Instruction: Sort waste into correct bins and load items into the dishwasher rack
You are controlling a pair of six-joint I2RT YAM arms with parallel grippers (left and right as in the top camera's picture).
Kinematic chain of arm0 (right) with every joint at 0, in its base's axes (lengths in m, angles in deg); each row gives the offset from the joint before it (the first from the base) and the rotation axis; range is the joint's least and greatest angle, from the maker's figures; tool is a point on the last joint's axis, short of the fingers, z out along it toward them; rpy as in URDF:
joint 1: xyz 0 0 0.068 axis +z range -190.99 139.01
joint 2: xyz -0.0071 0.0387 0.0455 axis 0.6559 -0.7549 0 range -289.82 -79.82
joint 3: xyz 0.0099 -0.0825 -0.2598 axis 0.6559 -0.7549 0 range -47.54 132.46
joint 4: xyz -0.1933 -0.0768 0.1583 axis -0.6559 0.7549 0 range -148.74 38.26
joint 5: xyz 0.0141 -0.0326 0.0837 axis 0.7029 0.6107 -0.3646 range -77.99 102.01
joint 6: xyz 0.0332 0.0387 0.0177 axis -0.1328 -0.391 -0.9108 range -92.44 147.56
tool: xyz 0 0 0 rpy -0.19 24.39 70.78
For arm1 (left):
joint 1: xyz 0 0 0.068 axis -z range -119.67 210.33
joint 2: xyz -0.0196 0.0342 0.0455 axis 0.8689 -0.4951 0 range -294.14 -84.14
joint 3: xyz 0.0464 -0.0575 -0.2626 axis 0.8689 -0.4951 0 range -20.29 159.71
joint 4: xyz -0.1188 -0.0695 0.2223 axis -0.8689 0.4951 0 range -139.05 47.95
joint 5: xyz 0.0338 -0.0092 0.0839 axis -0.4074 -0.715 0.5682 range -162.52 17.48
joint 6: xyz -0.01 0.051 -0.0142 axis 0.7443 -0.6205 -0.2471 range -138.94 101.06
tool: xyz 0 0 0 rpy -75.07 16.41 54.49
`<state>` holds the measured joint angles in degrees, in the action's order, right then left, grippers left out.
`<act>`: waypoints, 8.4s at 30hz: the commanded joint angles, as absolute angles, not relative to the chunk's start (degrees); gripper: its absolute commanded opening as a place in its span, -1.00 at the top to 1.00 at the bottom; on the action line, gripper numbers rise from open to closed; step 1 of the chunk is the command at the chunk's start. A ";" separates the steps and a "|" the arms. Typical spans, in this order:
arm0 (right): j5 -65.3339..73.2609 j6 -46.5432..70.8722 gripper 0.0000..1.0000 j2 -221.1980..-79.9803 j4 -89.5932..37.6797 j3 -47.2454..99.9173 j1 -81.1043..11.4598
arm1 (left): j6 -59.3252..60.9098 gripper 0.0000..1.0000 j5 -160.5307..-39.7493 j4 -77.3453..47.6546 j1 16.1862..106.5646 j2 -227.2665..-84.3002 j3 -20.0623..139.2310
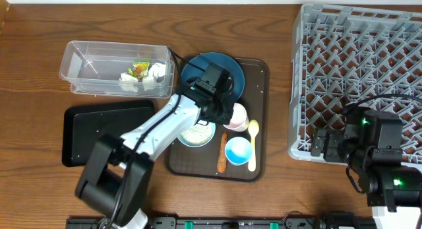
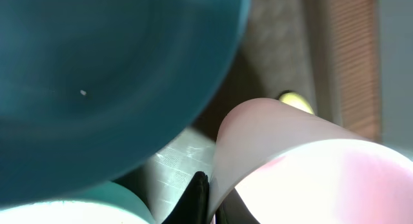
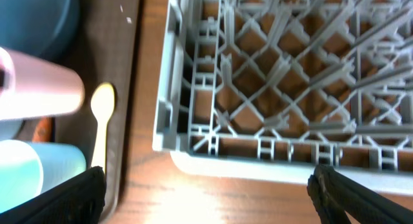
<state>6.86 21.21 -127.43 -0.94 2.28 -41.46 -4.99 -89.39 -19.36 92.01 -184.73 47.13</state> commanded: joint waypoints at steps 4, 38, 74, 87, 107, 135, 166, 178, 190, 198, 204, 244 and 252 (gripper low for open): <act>13.24 16.34 -0.84 -127.74 -1.68 3.38 -40.98 | 1.59 0.88 -90.96 -19.40 88.25 -172.67 48.22; -59.41 54.04 -0.98 -143.54 -27.04 3.38 -40.91 | -5.34 0.88 -154.83 -26.07 78.26 -175.14 48.20; -58.54 45.76 -0.62 -143.58 -40.13 3.38 -34.90 | 5.44 0.88 -151.79 -32.93 81.69 -175.14 48.20; -58.54 45.78 -0.50 -143.58 -40.50 3.38 -34.90 | 9.52 0.88 -151.83 -32.95 81.69 -175.14 48.20; -58.49 45.80 -0.41 -143.58 -42.97 3.38 -33.41 | 10.79 0.87 -151.79 -34.64 83.29 -175.14 48.20; -25.95 33.74 0.22 -143.37 -26.99 3.48 -33.46 | -0.57 0.24 -110.85 -14.33 81.28 -174.72 48.20; 12.19 21.52 0.32 -165.94 20.41 45.67 -61.56 | -6.28 0.24 -87.88 2.83 72.82 -153.04 48.20; 10.97 16.86 0.35 -177.48 17.64 47.96 -78.04 | -6.28 0.24 -87.88 3.20 72.82 -153.04 48.20; 5.48 12.67 0.36 -178.86 12.94 47.94 -90.59 | -6.28 0.25 -87.88 3.44 72.82 -153.06 48.20; 3.36 12.14 0.37 -181.44 10.18 47.92 -92.34 | -6.28 0.24 -87.88 3.66 72.84 -153.11 48.20; 3.12 12.10 0.37 -183.32 8.78 47.94 -92.34 | -6.28 0.24 -87.88 3.63 72.84 -153.11 48.20; 0.48 11.62 -0.99 -188.39 4.30 48.16 -92.14 | -6.28 0.24 -87.88 4.20 72.88 -153.37 48.20; -0.46 10.83 -0.88 -182.14 4.22 48.64 -90.59 | -6.30 0.25 -87.88 4.53 72.88 -153.37 48.20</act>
<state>1.13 11.71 -187.12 4.35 46.59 -91.46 -5.49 -88.62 4.33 73.12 -153.15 47.32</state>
